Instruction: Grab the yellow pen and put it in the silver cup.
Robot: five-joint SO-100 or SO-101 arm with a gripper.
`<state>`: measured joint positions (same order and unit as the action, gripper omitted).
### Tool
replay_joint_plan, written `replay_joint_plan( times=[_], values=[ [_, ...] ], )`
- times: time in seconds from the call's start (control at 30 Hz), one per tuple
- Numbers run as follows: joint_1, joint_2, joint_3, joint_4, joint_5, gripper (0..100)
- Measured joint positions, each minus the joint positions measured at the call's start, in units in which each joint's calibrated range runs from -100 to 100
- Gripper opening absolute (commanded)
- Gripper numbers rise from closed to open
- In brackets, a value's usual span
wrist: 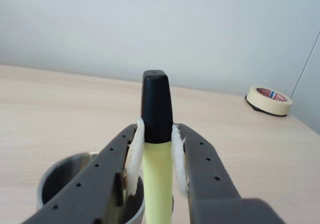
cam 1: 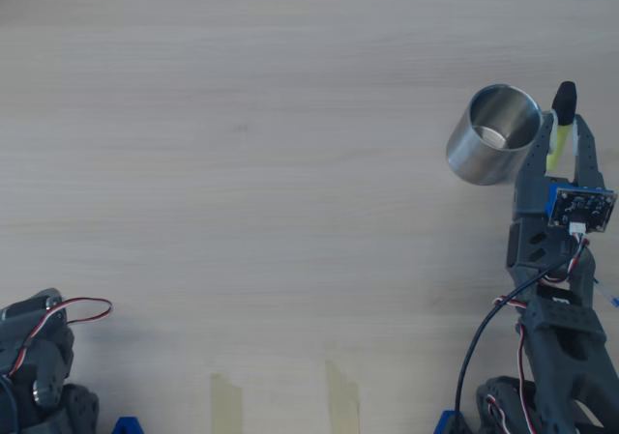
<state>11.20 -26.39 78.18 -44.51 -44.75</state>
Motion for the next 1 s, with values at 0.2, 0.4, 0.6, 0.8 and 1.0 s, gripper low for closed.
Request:
replay_joint_plan(
  times=[0.2, 0.4, 0.6, 0.8, 1.0],
  values=[
    [0.0, -5.4, 0.0, -0.7, 0.0, 2],
    [0.0, -10.3, 0.0, -0.8, 0.0, 2],
    [-2.0, -14.6, 0.0, -0.8, -2.1, 2],
    [-3.8, -15.8, 0.0, -0.8, -4.6, 2],
    [-6.3, -15.8, -2.3, -0.8, -6.9, 2]
  ],
)
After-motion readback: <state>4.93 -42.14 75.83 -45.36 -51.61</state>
